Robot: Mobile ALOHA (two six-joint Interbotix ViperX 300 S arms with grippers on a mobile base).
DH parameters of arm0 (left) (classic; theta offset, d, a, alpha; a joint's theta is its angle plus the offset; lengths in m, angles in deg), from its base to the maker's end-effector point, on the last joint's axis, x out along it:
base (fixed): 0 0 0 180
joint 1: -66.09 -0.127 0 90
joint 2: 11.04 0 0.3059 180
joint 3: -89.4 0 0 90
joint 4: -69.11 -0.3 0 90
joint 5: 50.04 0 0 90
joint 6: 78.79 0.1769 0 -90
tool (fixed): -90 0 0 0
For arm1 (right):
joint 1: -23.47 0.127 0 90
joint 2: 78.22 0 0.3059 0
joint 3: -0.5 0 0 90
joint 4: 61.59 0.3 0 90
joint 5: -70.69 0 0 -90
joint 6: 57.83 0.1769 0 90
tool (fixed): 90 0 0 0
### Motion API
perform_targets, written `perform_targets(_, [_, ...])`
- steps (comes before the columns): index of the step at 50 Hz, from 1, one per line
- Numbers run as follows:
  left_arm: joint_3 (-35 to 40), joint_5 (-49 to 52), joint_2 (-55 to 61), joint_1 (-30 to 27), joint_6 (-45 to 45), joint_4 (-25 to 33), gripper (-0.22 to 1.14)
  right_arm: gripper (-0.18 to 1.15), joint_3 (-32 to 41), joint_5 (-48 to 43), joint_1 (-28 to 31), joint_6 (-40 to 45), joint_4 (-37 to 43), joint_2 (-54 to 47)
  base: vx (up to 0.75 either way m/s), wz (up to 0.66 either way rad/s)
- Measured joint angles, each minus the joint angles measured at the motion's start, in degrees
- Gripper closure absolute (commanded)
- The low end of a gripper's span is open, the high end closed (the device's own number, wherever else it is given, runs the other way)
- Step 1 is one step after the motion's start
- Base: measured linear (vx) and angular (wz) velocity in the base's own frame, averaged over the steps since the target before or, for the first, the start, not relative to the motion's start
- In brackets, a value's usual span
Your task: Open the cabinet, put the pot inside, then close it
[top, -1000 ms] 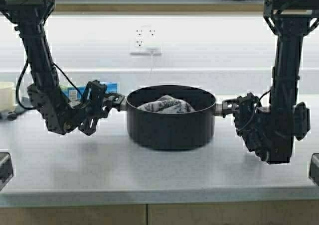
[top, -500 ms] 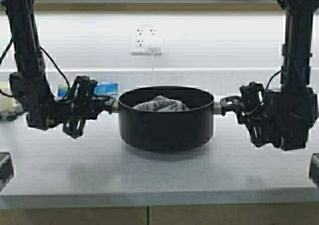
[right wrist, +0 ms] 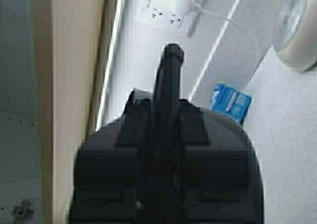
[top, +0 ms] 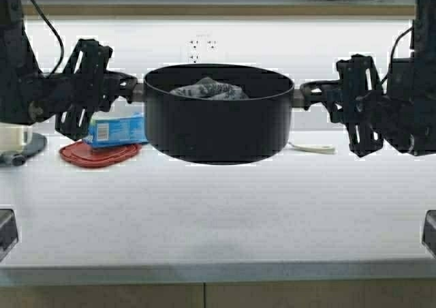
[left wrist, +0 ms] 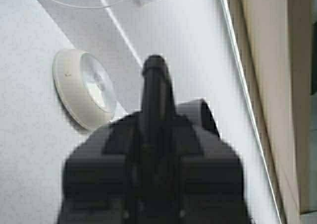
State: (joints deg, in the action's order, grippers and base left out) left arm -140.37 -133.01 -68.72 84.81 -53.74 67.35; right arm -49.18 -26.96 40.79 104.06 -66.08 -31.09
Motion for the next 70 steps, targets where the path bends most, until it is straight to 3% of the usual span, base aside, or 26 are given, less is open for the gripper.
perform_targets(17, [-10.2,0.0,-14.8,7.8,0.8,11.1,0.89,0.89,-8.0,3.1,7.3,0.0,5.7,14.2,-0.01,0.01])
perform_targets(29, [-9.9,6.7,-26.3,9.6,1.5,12.5,0.88,0.89,-8.1,19.4,8.3,0.0,6.2,29.6,-0.01,0.02])
perform_targets(40, [-5.6,20.9,-38.8,9.6,4.7,13.7,0.88,0.89,-3.3,37.5,8.3,-1.7,6.2,44.6,0.00,0.01])
perform_targets(50, [0.2,36.8,-50.7,9.8,13.0,18.2,0.88,0.89,3.6,55.0,8.3,-3.3,6.2,54.8,0.01,0.01])
perform_targets(57, [5.1,44.8,-52.2,9.9,19.2,22.8,0.88,0.89,8.5,61.7,8.2,-3.3,6.2,54.9,0.01,0.02])
perform_targets(70, [14.4,46.2,-44.6,7.3,20.0,24.5,0.88,0.89,19.4,64.0,7.7,-3.4,6.2,46.8,0.01,0.01])
